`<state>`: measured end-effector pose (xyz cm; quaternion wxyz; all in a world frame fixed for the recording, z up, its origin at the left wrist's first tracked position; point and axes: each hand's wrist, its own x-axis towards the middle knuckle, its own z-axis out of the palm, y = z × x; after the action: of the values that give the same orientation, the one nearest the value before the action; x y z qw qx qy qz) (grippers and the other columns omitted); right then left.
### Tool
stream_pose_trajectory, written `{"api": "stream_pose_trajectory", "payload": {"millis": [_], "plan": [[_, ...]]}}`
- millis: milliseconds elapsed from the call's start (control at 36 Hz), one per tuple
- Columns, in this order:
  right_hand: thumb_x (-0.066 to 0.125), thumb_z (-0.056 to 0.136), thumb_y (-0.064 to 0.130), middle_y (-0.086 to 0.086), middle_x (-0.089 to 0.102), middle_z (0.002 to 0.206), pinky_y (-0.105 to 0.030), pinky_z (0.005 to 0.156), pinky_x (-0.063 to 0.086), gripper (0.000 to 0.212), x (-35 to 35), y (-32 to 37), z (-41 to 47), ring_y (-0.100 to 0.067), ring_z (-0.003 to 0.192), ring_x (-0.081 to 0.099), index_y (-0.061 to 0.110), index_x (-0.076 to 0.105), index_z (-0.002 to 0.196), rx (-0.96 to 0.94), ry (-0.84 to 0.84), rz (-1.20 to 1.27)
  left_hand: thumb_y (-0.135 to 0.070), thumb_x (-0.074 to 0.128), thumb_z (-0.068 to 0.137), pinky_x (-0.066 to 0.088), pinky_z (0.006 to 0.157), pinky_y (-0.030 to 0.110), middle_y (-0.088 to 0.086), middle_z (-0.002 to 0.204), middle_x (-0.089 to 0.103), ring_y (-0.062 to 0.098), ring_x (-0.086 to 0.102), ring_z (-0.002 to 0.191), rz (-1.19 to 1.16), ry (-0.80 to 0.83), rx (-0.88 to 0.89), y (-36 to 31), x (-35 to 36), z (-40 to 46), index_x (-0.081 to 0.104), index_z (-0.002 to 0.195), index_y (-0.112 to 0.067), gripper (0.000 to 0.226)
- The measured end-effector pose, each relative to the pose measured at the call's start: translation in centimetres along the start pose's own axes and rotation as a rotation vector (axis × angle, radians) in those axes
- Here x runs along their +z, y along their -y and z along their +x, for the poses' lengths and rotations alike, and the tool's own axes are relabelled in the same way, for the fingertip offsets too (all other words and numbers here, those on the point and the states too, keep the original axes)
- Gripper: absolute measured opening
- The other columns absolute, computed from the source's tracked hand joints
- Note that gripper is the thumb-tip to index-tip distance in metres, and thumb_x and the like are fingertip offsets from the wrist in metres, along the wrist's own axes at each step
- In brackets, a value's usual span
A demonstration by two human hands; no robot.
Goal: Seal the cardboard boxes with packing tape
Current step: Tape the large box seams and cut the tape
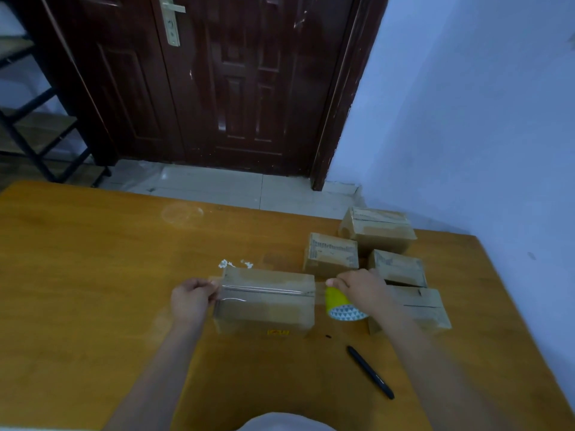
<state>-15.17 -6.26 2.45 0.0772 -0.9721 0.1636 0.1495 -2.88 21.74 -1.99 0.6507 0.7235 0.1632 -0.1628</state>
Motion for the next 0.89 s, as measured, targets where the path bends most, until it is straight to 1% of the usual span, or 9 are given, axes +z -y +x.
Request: {"api": "stream_pose_trajectory", "payload": {"millis": [83, 222, 333, 417, 500, 639, 694, 778, 889], "plan": [[0.02, 0.098, 0.053, 0.003, 0.061, 0.074, -0.033, 0.086, 0.04, 0.056, 1.3, 0.1, 0.8, -0.018, 0.072, 0.057, 0.018, 0.063, 0.088, -0.009, -0.023, -0.087, 0.008, 0.056, 0.088, 0.047, 0.045, 0.014, 0.011, 0.068, 0.056, 0.018, 0.055, 0.056, -0.044, -0.009, -0.027, 0.1, 0.0, 0.1, 0.052, 0.069, -0.002, 0.022], [0.019, 0.099, 0.052, 0.006, 0.053, 0.066, -0.033, 0.084, 0.04, 0.051, 1.6, 0.4, 1.4, -0.018, 0.07, 0.057, 0.021, 0.056, 0.081, -0.041, -0.027, -0.127, 0.006, 0.058, 0.089, 0.043, 0.057, 0.023, 0.008, 0.072, 0.056, 0.016, 0.053, 0.064, -0.123, -0.016, -0.098, 0.4, 0.2, 0.8, 0.051, 0.069, -0.006, 0.024], [0.02, 0.1, 0.051, 0.001, 0.061, 0.074, -0.033, 0.078, 0.035, 0.053, 2.0, 0.9, 1.6, -0.021, 0.078, 0.061, 0.019, 0.06, 0.086, -0.066, -0.025, -0.146, 0.005, 0.057, 0.09, 0.041, 0.061, 0.025, 0.005, 0.066, 0.061, 0.016, 0.056, 0.065, -0.151, -0.022, -0.103, 0.5, 0.0, 1.0, 0.051, 0.07, -0.008, 0.025], [0.02, 0.099, 0.052, 0.003, 0.059, 0.072, -0.032, 0.076, 0.034, 0.048, 2.5, 1.1, 1.8, -0.02, 0.077, 0.061, 0.024, 0.05, 0.074, -0.064, -0.029, -0.127, 0.002, 0.055, 0.092, 0.04, 0.06, 0.027, 0.001, 0.059, 0.063, 0.016, 0.057, 0.065, -0.151, -0.009, -0.111, 0.5, -0.3, 1.1, 0.052, 0.071, -0.009, 0.024], [0.021, 0.099, 0.052, 0.005, 0.054, 0.068, -0.032, 0.076, 0.034, 0.046, 2.8, 1.4, 2.0, -0.02, 0.077, 0.061, 0.028, 0.039, 0.064, -0.062, -0.021, -0.126, -0.001, 0.053, 0.094, 0.042, 0.061, 0.027, 0.008, 0.072, 0.064, 0.016, 0.059, 0.067, -0.13, 0.004, -0.11, 0.4, -0.4, 1.1, 0.053, 0.075, -0.006, 0.02], [0.021, 0.099, 0.052, 0.007, 0.052, 0.068, -0.032, 0.077, 0.034, 0.05, 3.0, 1.5, 2.1, -0.019, 0.078, 0.061, 0.021, 0.059, 0.085, -0.036, 0.002, -0.145, -0.002, 0.051, 0.096, 0.044, 0.062, 0.028, 0.01, 0.076, 0.063, 0.016, 0.059, 0.068, -0.122, 0.002, -0.116, 0.4, -0.3, 1.1, 0.052, 0.081, -0.003, 0.015], [0.021, 0.099, 0.052, 0.006, 0.054, 0.068, -0.032, 0.077, 0.034, 0.05, 3.3, 1.5, 2.2, -0.019, 0.074, 0.059, 0.022, 0.057, 0.081, -0.024, 0.005, -0.142, -0.002, 0.052, 0.096, 0.046, 0.064, 0.028, 0.01, 0.076, 0.062, 0.017, 0.059, 0.069, -0.121, 0.004, -0.122, 0.4, -0.2, 1.1, 0.054, 0.084, -0.001, 0.012], [0.024, 0.1, 0.05, 0.007, 0.053, 0.064, -0.031, 0.077, 0.035, 0.045, 4.1, 1.5, 2.3, -0.019, 0.067, 0.055, 0.025, 0.047, 0.07, -0.006, -0.005, -0.123, 0.0, 0.053, 0.095, 0.045, 0.063, 0.029, 0.006, 0.063, 0.065, 0.019, 0.057, 0.067, -0.13, 0.0, -0.145, 0.9, -0.2, 1.5, 0.053, 0.076, -0.003, 0.019], [0.032, 0.103, 0.038, 0.006, 0.06, 0.076, -0.035, 0.086, 0.04, 0.027, 4.8, 1.1, 2.4, -0.019, 0.079, 0.061, 0.031, 0.046, 0.081, -0.029, -0.008, -0.117, 0.002, 0.054, 0.092, 0.042, 0.057, 0.025, -0.005, 0.045, 0.061, 0.008, 0.059, 0.047, -0.133, 0.017, -0.211, 1.9, -0.2, 2.5, 0.051, 0.072, -0.009, 0.023]]}}
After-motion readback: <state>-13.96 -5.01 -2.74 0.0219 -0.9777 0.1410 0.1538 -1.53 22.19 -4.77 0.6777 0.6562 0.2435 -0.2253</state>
